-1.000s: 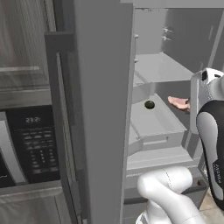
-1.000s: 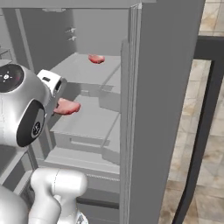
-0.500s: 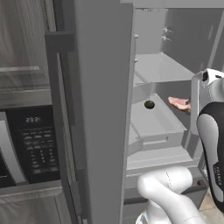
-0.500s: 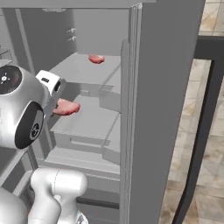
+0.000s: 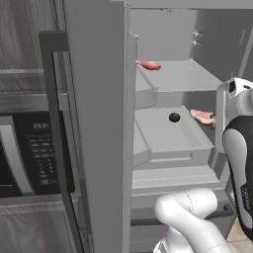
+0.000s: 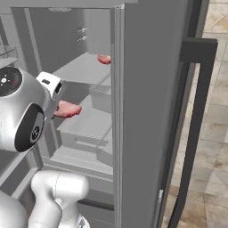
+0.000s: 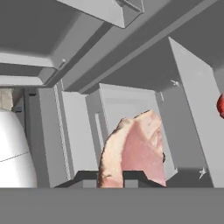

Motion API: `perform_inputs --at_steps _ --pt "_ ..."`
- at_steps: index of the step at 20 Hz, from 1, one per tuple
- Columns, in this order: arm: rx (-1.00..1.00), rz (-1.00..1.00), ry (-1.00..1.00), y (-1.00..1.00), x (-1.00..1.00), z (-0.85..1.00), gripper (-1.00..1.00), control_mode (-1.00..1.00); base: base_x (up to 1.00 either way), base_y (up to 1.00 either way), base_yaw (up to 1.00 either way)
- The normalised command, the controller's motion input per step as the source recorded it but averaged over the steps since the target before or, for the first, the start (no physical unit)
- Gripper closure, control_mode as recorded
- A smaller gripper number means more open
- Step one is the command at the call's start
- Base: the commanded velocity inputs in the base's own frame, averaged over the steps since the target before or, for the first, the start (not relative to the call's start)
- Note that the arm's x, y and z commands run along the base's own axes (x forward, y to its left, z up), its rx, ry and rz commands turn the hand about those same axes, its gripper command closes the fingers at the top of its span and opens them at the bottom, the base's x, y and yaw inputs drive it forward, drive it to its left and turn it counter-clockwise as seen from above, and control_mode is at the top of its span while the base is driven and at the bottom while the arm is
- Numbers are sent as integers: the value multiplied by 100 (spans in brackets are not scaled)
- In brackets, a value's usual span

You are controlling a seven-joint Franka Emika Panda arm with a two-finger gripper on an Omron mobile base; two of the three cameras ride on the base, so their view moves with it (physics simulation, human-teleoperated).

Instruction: Transport the steak and broccoli to the fridge. Place the steak on the rack containing meat and place the broccoli on the rack containing the vegetable, ensuring meats and vegetables are on different racks.

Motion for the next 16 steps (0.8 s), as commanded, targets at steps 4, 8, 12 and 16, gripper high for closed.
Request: perform_inputs --at_steps 4,8,12,16 --pt "1 11 -2 -4 4 13 100 -100 6 -5 6" --pt "2 2 0 0 2 35 100 -100 0 0 0" --pt "0 0 0 0 24 38 100 -100 0 0 0" --pt "0 0 -13 0 46 12 100 -100 0 0 0"
